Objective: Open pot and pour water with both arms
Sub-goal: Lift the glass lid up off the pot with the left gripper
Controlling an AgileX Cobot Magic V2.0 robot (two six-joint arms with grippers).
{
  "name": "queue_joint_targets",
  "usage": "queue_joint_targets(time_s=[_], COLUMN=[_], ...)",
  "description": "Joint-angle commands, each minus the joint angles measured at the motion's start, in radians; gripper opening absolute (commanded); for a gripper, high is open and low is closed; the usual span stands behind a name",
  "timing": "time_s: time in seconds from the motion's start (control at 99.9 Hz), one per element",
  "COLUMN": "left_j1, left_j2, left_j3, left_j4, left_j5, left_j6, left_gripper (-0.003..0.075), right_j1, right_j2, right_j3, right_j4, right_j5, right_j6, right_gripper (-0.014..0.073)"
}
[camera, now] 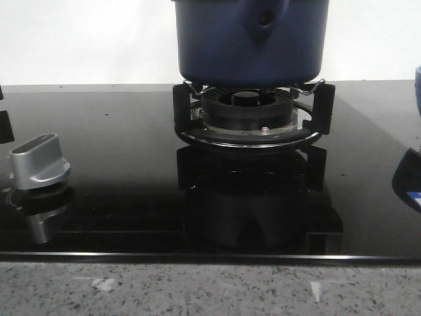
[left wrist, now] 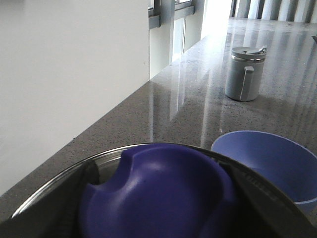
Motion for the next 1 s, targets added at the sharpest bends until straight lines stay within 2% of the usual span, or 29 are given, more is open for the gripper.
queue_joint_targets(time_s=[0.0,0.29,0.5,0.641,0.871,0.991], left_j1=[0.01,0.016,0.032,0.069,0.167,0.208], left_j2=[-0.08,-0.114,-0.148,-0.187,-0.257,-0.304], left_j3=[-0.036,-0.036,-0.036,-0.036,-0.034,0.008], left_j4=[-0.11,-0.11,-0.106,-0.076,0.066,0.082], left_j5=[0.05,0.063,0.075,0.081,0.116,0.13], left_j6=[-0.009,-0.013,-0.082,-0.086,-0.221,-0.221], left_gripper=[0.0243,0.0243,0.0244,0.0244,0.0244,0.0244], right_j1=[-0.005,-0.005,-0.005,-0.005,-0.005,-0.005], right_j2=[0.02,0.02,0.02,0.02,0.02,0.02], right_j3=[-0.031,-0.031,-0.031,-0.031,-0.031,-0.031], right_j4=[0.02,0.026,0.026,0.026,0.028,0.029], right_j5=[-0.071,-0.071,-0.071,-0.07,-0.07,-0.07], right_j6=[-0.01,-0.01,-0.01,-0.01,-0.01,-0.01], right_gripper=[0.0356,0.0356,0.0356,0.0356,0.0356,0.0356])
